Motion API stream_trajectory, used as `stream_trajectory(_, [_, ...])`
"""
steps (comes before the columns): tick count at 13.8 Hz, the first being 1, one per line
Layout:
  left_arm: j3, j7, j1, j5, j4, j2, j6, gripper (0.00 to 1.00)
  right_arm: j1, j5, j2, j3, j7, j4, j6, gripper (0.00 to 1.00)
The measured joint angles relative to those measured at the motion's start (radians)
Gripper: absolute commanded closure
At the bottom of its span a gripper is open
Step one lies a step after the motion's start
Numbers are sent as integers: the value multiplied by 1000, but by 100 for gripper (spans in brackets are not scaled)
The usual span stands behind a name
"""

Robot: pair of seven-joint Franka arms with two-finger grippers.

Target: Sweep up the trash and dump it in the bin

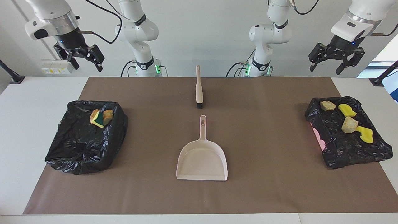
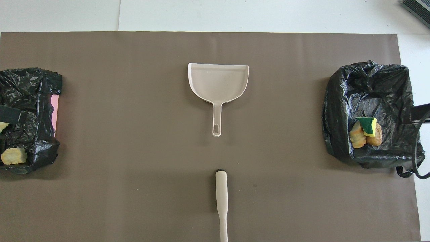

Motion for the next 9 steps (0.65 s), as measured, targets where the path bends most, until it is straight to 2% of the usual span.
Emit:
stream_trajectory(5, [-1, 0, 0, 0, -66, -43, 2, 0, 0, 0, 0, 0, 0, 0, 0, 0])
stream_trajectory(9, [-1, -1, 0, 0, -72, -48, 5, 0, 0, 0, 0, 0, 0, 0, 0, 0])
